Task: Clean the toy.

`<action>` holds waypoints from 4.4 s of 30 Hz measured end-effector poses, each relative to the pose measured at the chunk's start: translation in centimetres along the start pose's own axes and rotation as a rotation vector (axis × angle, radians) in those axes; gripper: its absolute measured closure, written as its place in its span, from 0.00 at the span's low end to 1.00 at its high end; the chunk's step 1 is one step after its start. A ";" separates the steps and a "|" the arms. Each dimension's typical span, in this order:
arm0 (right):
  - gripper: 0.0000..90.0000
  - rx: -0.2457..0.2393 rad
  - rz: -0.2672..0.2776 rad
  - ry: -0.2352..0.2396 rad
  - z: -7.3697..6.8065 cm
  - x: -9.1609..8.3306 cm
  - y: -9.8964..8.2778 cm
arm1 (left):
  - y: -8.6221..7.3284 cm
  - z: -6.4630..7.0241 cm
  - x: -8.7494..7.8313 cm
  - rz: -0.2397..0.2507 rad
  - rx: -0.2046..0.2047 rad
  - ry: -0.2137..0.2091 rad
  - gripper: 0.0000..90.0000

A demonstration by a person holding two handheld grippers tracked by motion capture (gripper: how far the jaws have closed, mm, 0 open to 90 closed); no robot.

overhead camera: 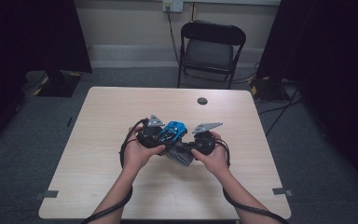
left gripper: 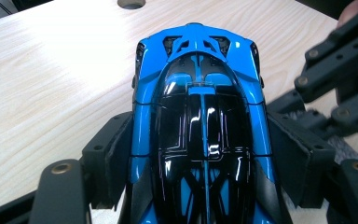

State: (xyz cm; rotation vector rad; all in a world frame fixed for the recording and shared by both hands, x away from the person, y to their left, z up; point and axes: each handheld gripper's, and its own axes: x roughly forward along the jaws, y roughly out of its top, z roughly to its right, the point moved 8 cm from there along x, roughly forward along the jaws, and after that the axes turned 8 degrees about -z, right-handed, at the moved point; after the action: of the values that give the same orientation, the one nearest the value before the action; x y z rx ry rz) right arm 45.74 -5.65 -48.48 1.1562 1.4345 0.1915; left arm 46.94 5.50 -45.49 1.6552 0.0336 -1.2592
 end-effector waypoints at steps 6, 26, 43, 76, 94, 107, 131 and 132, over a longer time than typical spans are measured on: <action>0.89 -0.027 -0.007 0.025 -1.0 0.5 -0.1 | 0.0 -0.1 0.1 0.000 -0.009 0.000 0.31; 0.89 -0.112 -0.054 0.088 -3.6 1.6 -1.2 | 0.5 -1.5 -0.9 0.022 -0.035 0.032 0.31; 0.89 0.026 -0.024 -0.127 3.7 -2.3 -1.1 | -0.7 -0.4 -1.6 0.021 -0.009 0.015 0.31; 0.89 -0.031 0.020 -0.037 0.8 -1.2 0.0 | 0.2 0.4 0.0 0.026 -0.021 -0.009 0.31; 0.89 -0.068 0.017 0.008 -1.4 -0.6 -0.4 | 0.8 0.2 0.2 0.028 -0.031 -0.008 0.31; 0.89 -0.135 -0.006 0.072 -5.0 0.9 -1.1 | 1.1 -0.2 1.1 0.008 -0.037 -0.010 0.31; 0.88 -0.060 -0.039 -0.058 0.4 -2.3 -4.2 | -1.5 -5.4 1.3 -0.015 -0.119 0.086 0.31; 0.88 -0.029 -0.030 -0.088 1.9 -3.0 -4.6 | -2.0 -5.9 1.4 -0.023 -0.126 0.098 0.31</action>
State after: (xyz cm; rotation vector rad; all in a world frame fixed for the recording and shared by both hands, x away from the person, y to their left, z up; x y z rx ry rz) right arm 44.27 -10.95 -50.19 1.1061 1.3665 0.1387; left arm 50.59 9.94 -48.20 1.6100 0.1882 -1.1681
